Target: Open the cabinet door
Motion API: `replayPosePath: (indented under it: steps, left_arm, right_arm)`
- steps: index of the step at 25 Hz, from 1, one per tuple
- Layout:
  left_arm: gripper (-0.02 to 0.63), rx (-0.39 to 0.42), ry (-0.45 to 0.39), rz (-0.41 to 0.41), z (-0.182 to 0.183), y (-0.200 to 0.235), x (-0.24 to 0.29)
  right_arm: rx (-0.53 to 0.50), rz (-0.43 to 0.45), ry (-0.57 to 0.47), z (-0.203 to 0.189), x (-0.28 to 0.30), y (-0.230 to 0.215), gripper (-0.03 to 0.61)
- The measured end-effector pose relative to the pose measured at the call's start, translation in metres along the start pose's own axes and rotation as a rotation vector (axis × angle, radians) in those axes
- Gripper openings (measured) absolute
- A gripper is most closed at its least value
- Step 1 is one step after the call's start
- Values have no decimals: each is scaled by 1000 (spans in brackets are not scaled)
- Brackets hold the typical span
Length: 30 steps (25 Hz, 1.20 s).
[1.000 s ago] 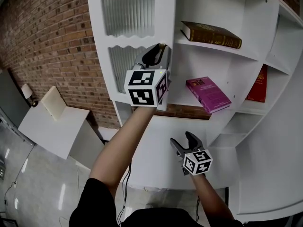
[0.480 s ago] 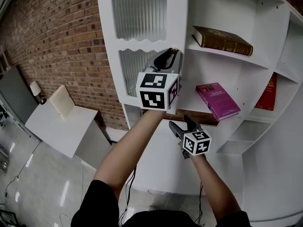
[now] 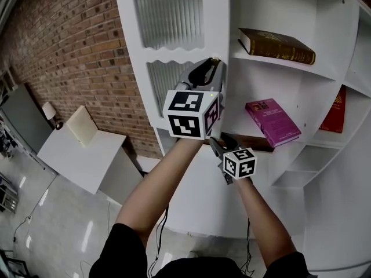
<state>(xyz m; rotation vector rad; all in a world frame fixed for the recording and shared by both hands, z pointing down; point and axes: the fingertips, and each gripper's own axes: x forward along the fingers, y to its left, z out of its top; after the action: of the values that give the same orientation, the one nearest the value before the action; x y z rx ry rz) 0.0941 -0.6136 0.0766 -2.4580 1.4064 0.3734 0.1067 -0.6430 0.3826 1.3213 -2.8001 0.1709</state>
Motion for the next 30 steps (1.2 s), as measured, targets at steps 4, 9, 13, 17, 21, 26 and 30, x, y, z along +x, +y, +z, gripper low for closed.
replayPosePath:
  steps: [4,9,13,17,21,26,30]
  left_arm:
    - [86,13,3,-9,1,-1,0]
    - [86,9,11,-27,-1,-2,-3]
    - [86,21,9,-36,3,-3,-7]
    - [86,-9,4,-38,7,-3,-16]
    - [84,-18,0,-27,10,-6,-27]
    - [81,-14,3,-13,19,-7,-48]
    - [81,-13,14,0,26,-8,-63]
  right_arm:
    - [8,-2,-18,-1,2,-4,132]
    - [16,-5,-41,-6,-2,-1,126]
    - [15,-1,-46,-4,-5,3,120]
    - [17,6,-46,-5,-10,12,115]
    - [13,9,-27,-8,-20,20,107]
    - [15,27,-45,-9,-31,41,94]
    - [17,44,-47,-10,-41,55,86]
